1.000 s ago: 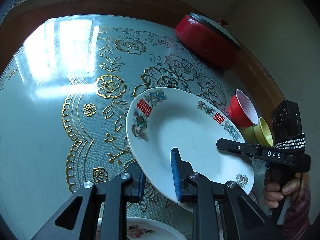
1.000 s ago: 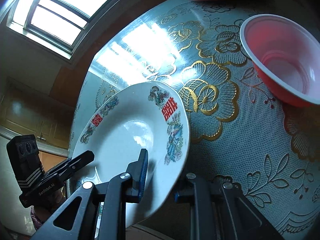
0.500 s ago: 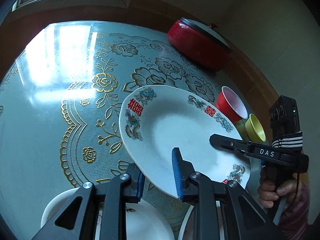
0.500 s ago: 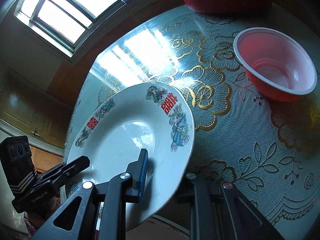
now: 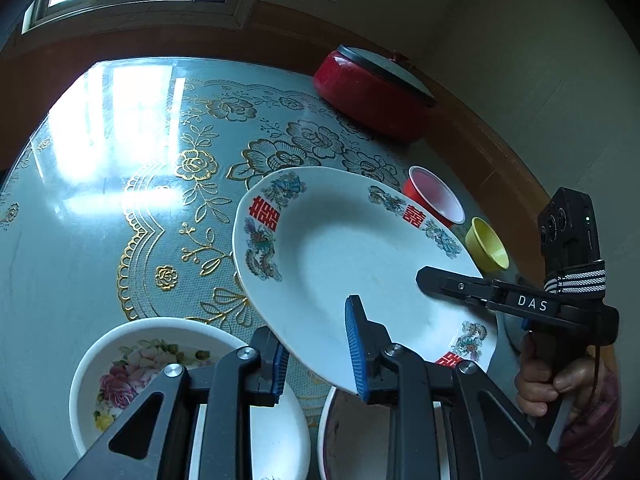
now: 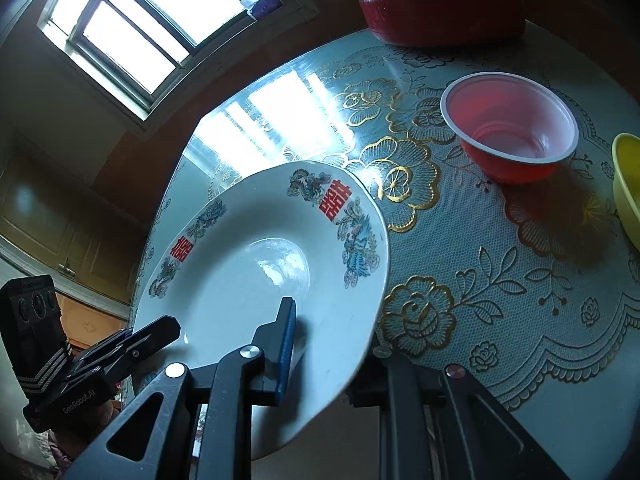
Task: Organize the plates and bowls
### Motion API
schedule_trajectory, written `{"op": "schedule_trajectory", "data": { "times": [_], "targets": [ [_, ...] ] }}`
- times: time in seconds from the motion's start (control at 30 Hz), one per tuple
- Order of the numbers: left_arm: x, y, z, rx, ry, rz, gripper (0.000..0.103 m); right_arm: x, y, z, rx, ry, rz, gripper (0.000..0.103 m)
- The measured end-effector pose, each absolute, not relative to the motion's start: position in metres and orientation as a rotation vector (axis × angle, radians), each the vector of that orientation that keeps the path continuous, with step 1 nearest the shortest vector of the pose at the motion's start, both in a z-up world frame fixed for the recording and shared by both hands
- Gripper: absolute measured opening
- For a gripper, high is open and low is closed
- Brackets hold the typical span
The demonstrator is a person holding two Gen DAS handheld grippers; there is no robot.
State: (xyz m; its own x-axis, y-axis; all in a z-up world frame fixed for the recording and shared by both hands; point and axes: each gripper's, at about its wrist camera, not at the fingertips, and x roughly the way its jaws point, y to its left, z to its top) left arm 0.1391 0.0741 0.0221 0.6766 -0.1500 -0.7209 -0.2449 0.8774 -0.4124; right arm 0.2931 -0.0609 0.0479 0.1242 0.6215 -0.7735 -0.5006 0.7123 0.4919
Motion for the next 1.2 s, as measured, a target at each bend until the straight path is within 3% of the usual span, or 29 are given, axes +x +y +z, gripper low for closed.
{"op": "schedule_trajectory", "data": {
  "times": [0.57, 1.2],
  "targets": [
    [0.085, 0.011, 0.048, -0.469, 0.819, -0.066, 0.029, 0.229, -0.13, 0.069, 0.211, 1.172, 0.776, 0.019],
    [0.05, -0.02, 0.016, -0.522, 0.907, -0.125, 0.03, 0.197, -0.155, 0.032, 0.267, 1.268, 0.724, 0.022]
  ]
}}
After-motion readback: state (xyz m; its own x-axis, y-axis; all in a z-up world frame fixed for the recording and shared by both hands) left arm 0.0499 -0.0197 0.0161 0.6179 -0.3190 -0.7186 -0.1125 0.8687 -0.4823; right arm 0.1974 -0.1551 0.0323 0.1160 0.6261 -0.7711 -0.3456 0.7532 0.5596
